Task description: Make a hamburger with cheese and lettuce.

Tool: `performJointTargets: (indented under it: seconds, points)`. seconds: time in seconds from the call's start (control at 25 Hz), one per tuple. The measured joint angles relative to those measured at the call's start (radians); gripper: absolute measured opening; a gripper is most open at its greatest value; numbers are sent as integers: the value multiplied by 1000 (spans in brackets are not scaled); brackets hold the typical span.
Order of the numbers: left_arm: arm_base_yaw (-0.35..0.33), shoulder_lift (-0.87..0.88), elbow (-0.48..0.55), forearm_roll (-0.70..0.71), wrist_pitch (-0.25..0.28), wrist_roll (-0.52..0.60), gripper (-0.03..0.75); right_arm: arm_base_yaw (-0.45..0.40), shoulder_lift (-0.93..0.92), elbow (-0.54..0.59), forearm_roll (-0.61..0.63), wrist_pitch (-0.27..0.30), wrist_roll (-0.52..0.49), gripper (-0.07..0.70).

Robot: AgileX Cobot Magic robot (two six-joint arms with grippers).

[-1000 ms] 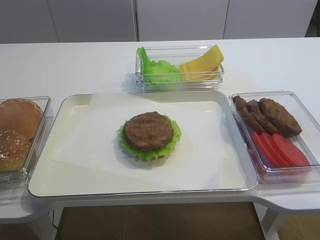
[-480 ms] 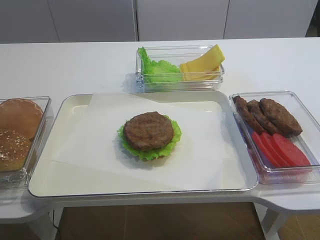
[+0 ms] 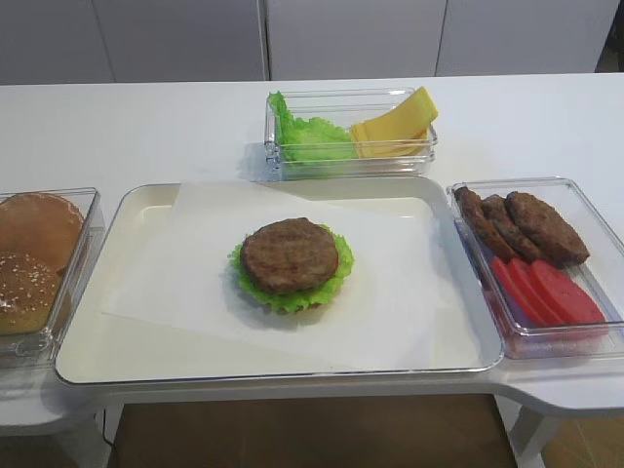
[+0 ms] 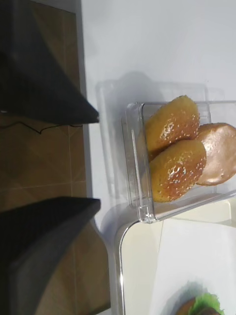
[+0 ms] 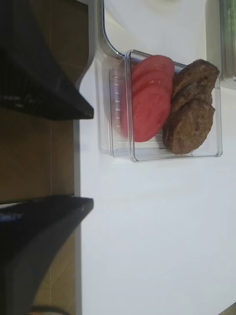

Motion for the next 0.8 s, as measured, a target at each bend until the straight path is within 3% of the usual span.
performJointTargets:
  seconds: [0.2,0.52,0.8]
  points:
    - [0,0,0,0,0,0,358,0,0,0,7,0,0,372]
    - [0,0,0,0,0,0,358,0,0,0,11,0,0,279]
    - [0,0,0,0,0,0,358,0,0,0,12,0,-15,347]
